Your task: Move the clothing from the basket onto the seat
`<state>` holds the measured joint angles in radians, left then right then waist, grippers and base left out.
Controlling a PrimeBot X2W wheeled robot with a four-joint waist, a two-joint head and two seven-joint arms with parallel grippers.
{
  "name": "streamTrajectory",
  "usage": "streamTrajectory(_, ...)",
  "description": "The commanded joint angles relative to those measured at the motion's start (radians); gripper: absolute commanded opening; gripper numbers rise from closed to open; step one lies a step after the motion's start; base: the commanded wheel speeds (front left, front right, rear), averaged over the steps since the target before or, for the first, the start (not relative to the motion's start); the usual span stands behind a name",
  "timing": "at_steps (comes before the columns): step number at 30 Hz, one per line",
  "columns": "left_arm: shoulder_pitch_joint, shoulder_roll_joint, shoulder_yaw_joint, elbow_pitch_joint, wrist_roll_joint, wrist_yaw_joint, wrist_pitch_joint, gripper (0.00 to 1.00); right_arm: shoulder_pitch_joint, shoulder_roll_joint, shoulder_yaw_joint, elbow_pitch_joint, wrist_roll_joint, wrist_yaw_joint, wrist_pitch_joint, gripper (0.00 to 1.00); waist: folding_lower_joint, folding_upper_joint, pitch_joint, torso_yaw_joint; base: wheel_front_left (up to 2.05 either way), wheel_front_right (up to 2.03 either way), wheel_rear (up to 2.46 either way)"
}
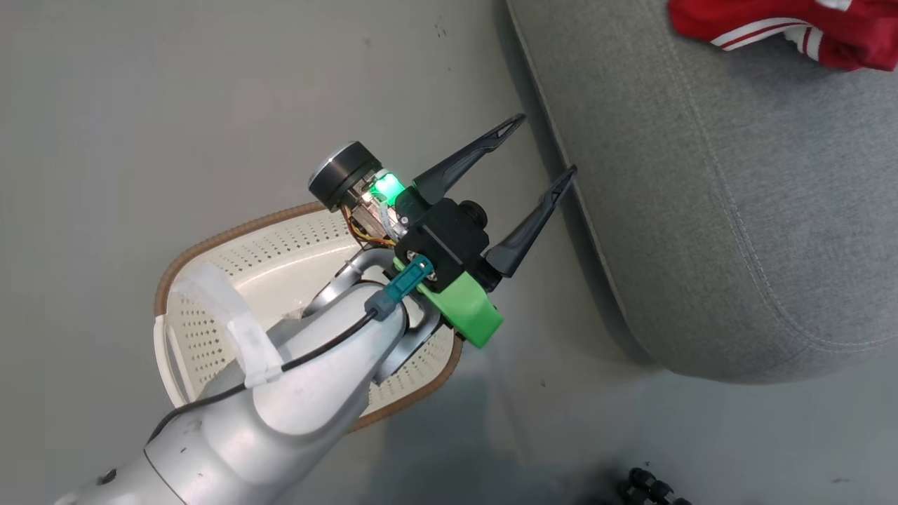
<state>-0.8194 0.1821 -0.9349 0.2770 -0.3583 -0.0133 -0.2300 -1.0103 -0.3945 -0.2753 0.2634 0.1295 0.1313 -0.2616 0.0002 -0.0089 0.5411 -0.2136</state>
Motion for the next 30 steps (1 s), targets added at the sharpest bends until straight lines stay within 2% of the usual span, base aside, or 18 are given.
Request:
streamTrajectory(1, -0.024, 0.010, 0.001, -0.003, 0.010, 0.003, 0.000, 1.00, -0.033, -0.019, -0.017, 0.040, -0.008, -0.001, -0.003, 0.00, -0.0002, 0.0089, 0.076, 0.036, 0.00, 0.00, 0.00)
streamTrajectory(5, -0.038, 0.012, -0.003, -0.008, 0.017, 0.005, 0.001, 1.00, -0.092, -0.046, -0.043, 0.178, -0.018, -0.001, -0.003, 0.00, -0.0002, 0.0089, 0.111, 0.048, 0.00, 0.00, 0.00)
streamTrajectory(10, -0.049, 0.022, -0.004, -0.011, 0.025, 0.008, 0.002, 1.00, -0.106, -0.017, -0.053, 0.315, -0.045, -0.001, -0.003, 0.00, -0.0002, 0.0089, 0.144, 0.049, 0.00, 0.00, 0.00)
streamTrajectory(15, -0.057, 0.025, -0.007, -0.015, 0.023, 0.011, 0.001, 1.00, -0.071, 0.026, -0.065, 0.373, -0.064, -0.001, -0.003, 0.00, -0.0002, 0.0089, 0.159, 0.053, 0.00, 0.00, 0.00)
streamTrajectory(29, -0.056, 0.027, -0.011, 0.003, 0.010, 0.014, -0.009, 1.00, -0.007, 0.073, -0.068, 0.461, -0.077, -0.001, -0.003, 0.00, -0.0002, 0.0089, 0.133, 0.050, 0.00, 0.00, 0.00)
streamTrajectory(30, -0.051, 0.024, -0.011, 0.005, 0.008, 0.016, -0.011, 1.00, -0.001, 0.077, -0.068, 0.465, -0.077, -0.001, -0.003, 0.57, -0.0002, 0.0089, 0.122, 0.048, 0.00, 0.00, 0.00)
